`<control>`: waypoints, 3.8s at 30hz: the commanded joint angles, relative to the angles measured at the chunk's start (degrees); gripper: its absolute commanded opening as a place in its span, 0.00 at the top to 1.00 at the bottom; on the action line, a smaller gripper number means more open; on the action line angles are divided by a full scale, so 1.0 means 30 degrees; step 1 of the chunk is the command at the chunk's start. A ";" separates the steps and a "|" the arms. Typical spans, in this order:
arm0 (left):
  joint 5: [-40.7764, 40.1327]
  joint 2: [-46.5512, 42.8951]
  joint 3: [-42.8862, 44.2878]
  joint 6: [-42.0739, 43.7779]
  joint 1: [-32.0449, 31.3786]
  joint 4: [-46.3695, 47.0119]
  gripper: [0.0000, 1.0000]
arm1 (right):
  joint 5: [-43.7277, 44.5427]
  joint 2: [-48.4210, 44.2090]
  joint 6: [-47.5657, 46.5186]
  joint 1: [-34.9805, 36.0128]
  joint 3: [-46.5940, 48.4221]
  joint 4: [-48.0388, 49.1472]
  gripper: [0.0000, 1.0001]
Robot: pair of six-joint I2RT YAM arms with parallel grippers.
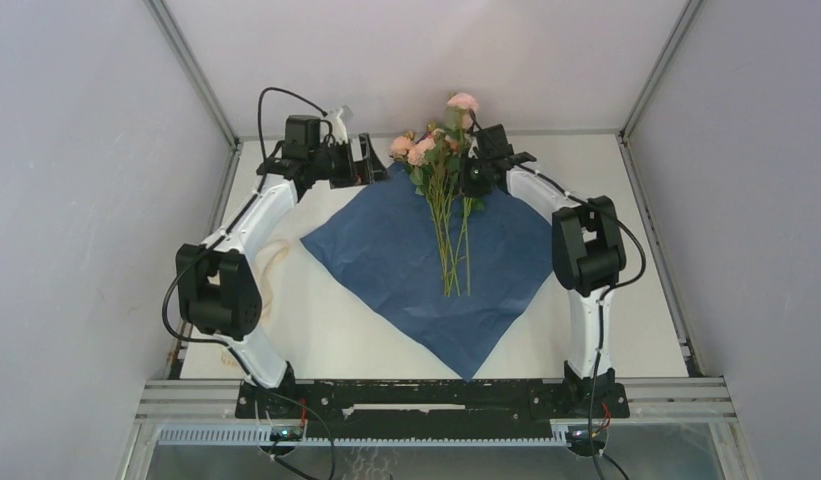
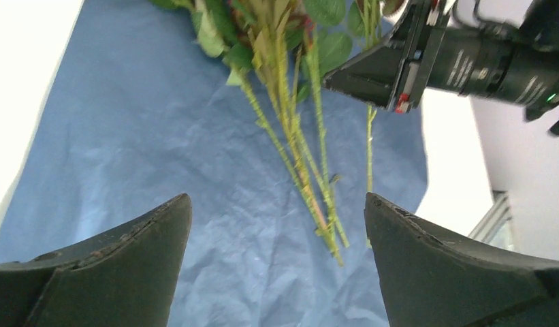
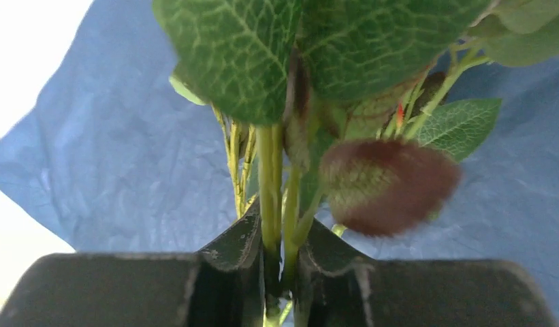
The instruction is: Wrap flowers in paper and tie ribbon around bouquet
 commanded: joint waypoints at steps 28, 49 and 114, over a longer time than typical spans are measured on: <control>-1.1119 -0.5036 -1.3127 2.0544 -1.9824 0.1718 0.00 | -0.2504 -1.6406 0.3380 0.0418 -1.7740 -0.6074 0.42; -0.9951 -0.4763 -1.3750 1.7474 -1.8221 0.5603 0.99 | -0.3618 -1.4718 0.0798 -0.0241 -1.5498 -0.6429 0.42; -0.6763 -0.0467 0.0671 1.3683 -0.9625 -1.0936 0.55 | -0.7748 -0.9255 0.1357 -0.3827 -1.7057 0.3233 1.00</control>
